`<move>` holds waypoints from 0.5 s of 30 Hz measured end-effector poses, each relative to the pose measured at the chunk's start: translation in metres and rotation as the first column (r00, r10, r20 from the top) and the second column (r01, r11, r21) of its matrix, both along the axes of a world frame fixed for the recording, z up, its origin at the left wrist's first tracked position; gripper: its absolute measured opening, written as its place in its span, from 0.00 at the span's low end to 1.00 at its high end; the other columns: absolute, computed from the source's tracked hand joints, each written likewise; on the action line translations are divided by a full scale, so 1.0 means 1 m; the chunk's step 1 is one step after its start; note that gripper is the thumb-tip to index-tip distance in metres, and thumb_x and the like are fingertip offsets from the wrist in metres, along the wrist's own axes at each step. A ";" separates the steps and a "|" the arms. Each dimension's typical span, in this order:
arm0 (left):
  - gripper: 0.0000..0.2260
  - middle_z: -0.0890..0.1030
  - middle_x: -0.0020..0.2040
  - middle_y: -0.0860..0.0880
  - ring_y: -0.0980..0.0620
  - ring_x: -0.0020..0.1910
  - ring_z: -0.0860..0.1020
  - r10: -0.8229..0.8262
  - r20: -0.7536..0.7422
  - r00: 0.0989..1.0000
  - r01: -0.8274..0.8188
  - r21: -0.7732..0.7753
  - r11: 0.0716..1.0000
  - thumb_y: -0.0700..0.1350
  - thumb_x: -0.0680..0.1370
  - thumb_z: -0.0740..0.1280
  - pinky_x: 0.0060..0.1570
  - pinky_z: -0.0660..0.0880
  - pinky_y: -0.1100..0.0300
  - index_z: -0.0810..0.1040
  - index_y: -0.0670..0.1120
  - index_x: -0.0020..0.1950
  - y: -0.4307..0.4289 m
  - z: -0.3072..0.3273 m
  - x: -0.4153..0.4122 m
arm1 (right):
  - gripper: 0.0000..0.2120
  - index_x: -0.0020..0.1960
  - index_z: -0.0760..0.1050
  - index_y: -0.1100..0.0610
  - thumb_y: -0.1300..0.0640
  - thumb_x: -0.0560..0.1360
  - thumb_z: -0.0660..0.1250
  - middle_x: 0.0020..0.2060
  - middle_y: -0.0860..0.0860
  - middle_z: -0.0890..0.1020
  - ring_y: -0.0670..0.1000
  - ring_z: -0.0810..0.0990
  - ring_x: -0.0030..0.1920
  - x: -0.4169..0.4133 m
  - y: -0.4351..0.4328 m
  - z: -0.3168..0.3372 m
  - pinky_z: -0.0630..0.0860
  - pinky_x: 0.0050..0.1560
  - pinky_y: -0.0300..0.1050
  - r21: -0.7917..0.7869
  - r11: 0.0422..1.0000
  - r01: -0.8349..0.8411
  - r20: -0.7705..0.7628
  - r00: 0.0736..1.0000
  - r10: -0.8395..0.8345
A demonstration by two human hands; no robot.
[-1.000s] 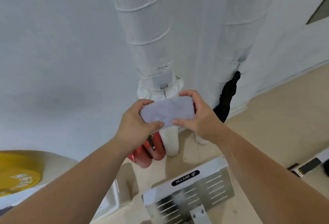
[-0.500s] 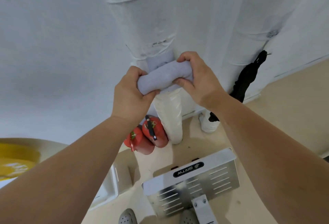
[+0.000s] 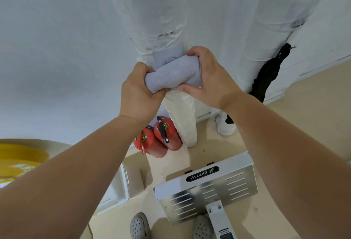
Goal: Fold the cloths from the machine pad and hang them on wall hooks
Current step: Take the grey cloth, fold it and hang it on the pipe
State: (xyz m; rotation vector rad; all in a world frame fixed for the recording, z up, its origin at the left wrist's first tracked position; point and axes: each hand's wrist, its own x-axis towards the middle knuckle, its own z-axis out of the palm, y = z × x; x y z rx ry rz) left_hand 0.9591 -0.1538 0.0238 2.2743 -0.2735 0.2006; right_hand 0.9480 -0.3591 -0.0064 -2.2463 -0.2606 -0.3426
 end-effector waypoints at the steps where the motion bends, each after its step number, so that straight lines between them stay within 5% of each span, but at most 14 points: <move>1: 0.18 0.76 0.38 0.56 0.60 0.35 0.73 0.005 -0.003 1.000 -0.005 -0.003 1.000 0.44 0.69 0.79 0.34 0.72 0.66 0.70 0.49 0.47 0.000 0.001 0.000 | 0.38 0.71 0.63 0.53 0.43 0.69 0.77 0.64 0.52 0.71 0.51 0.76 0.57 0.002 -0.001 0.002 0.77 0.58 0.49 -0.017 1.000 -0.005 -0.006 1.000 0.005; 9: 0.17 0.77 0.38 0.54 0.58 0.35 0.73 0.040 -0.058 0.998 -0.042 -0.033 0.999 0.45 0.69 0.80 0.34 0.73 0.65 0.72 0.48 0.46 -0.006 -0.002 -0.001 | 0.30 0.67 0.64 0.51 0.49 0.71 0.76 0.55 0.45 0.73 0.45 0.74 0.50 0.005 0.000 -0.012 0.70 0.50 0.33 0.028 0.999 0.025 0.006 1.000 -0.025; 15: 0.16 0.80 0.42 0.50 0.53 0.39 0.76 0.062 -0.089 0.994 -0.063 -0.010 0.998 0.45 0.69 0.79 0.37 0.75 0.61 0.74 0.46 0.48 -0.011 0.001 -0.004 | 0.30 0.66 0.63 0.49 0.52 0.70 0.75 0.54 0.44 0.73 0.47 0.74 0.50 0.001 -0.002 -0.014 0.72 0.50 0.43 -0.013 0.999 0.042 -0.073 0.996 -0.043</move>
